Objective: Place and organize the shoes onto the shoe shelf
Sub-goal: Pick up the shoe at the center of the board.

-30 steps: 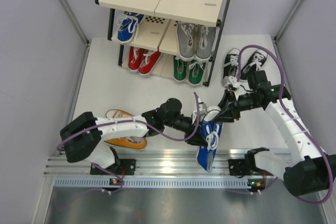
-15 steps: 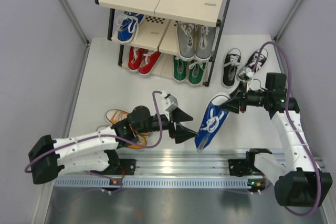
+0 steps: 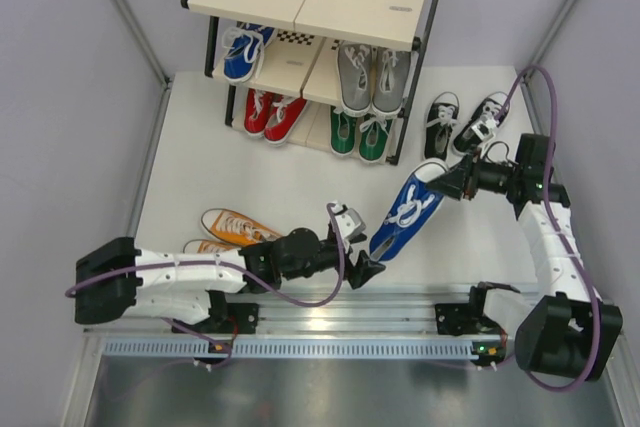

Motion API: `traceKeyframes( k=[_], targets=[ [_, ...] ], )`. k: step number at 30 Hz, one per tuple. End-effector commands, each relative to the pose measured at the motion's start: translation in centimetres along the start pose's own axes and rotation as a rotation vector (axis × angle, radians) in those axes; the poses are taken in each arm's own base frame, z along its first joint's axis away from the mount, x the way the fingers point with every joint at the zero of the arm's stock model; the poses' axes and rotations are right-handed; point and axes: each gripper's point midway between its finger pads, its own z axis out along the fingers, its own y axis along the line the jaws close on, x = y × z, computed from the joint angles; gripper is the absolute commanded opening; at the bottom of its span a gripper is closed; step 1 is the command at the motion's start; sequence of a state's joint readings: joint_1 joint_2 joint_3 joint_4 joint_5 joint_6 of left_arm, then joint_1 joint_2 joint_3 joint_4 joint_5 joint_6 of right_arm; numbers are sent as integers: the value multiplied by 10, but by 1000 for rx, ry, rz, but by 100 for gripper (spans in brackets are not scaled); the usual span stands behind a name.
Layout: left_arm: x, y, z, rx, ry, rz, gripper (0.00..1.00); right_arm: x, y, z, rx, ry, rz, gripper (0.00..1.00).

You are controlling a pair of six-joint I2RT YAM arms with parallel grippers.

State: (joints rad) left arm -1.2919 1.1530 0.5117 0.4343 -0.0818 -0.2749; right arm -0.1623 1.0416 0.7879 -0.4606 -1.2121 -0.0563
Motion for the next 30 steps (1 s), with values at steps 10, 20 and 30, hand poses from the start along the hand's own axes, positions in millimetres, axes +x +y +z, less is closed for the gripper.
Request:
traceKeyframes(
  k=[10,20,30],
  targets=[
    [-10,15,25,-119,-73,-98,89,-14,18,-3,-108,-50,36,0],
    [-35,20,27,-42,-179,-399,98,-21,28,-11,-171,-68,33,0],
    [-21,10,34,51,-95,-423,98,-28,35,-15,-205,-70,17,0]
  ],
)
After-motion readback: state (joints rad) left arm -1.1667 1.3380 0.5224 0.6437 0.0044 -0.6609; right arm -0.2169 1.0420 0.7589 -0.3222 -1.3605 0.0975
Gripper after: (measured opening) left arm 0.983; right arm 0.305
